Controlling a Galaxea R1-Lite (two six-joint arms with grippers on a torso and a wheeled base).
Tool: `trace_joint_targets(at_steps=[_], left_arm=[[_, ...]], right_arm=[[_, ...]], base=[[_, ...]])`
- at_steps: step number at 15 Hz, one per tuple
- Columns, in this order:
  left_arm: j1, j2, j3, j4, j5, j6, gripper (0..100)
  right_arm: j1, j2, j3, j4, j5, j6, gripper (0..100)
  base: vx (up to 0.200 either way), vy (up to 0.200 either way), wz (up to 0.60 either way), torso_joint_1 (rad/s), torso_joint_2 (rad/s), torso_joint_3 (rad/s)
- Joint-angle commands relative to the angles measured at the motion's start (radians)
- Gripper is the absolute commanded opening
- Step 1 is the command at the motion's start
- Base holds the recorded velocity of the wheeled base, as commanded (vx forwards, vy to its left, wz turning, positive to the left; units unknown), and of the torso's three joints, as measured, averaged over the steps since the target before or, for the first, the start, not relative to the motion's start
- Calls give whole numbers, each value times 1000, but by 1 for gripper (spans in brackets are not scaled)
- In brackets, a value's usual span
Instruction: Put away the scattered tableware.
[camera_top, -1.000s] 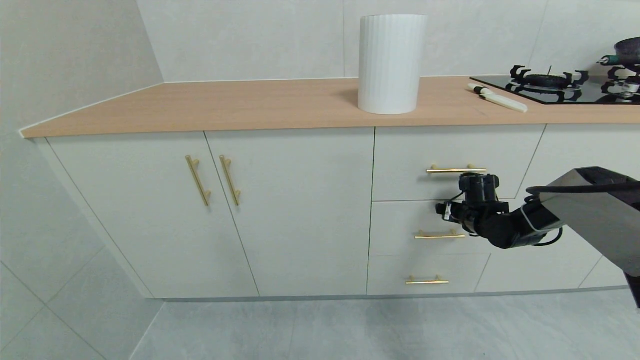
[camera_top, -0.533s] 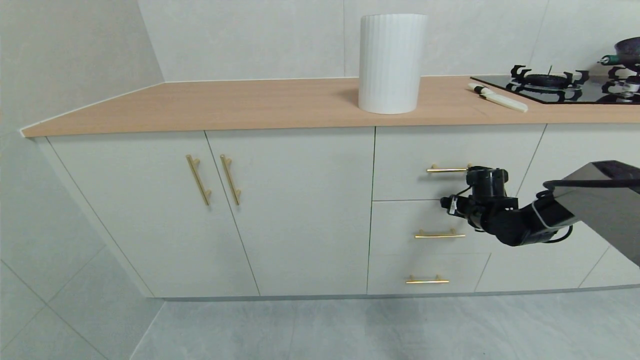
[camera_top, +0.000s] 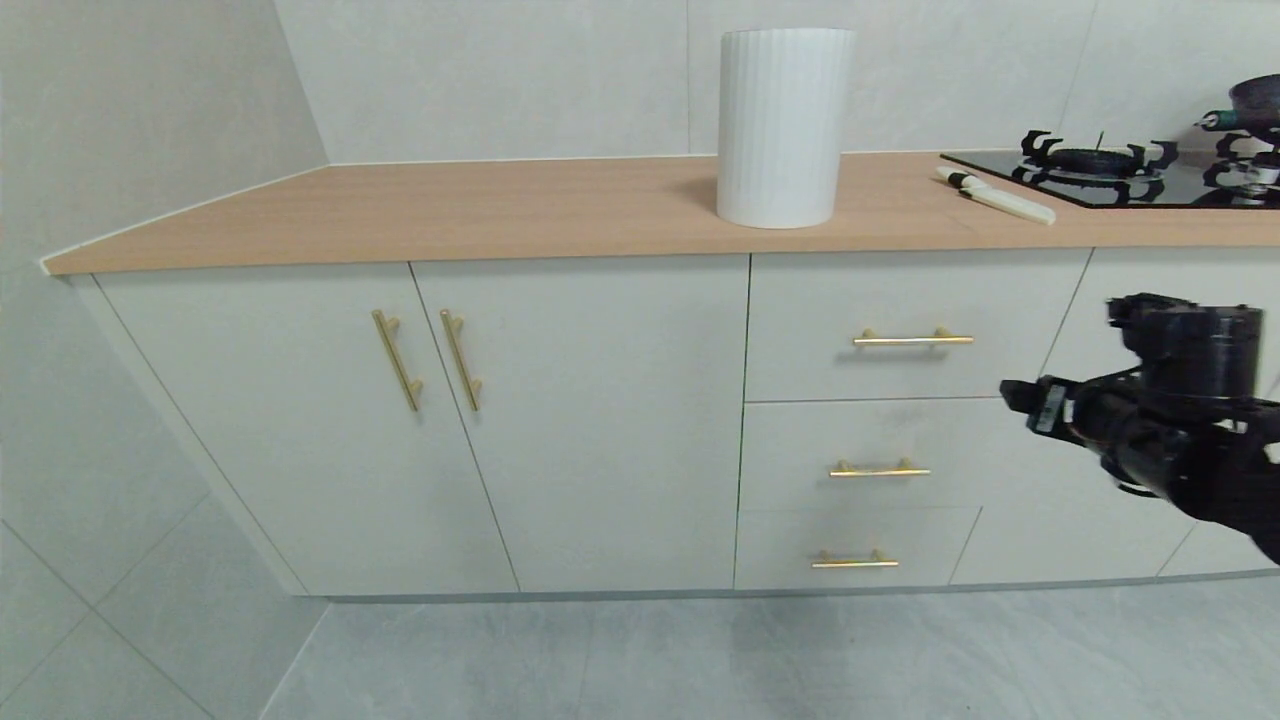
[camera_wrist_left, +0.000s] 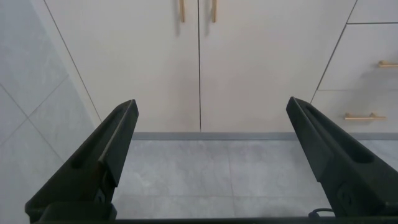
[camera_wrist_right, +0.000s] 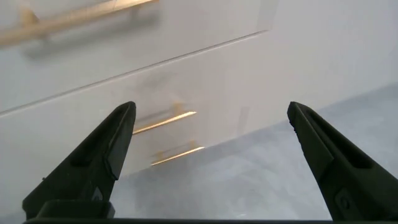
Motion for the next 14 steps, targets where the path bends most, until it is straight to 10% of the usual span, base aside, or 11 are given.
trace_joint_targets(at_steps=[1, 6, 14], left_arm=[[0, 0, 0, 0, 0, 0, 100], [0, 0, 0, 0, 0, 0, 100], [0, 0, 0, 0, 0, 0, 100]], right_arm=[[-1, -489, 283, -8, -61, -74, 100], [-11, -993, 587, 74, -202, -234, 100], [-129, -1625, 617, 587, -135, -266, 100]], base=[[0, 0, 0, 0, 0, 0], [0, 0, 0, 0, 0, 0], [0, 0, 0, 0, 0, 0]])
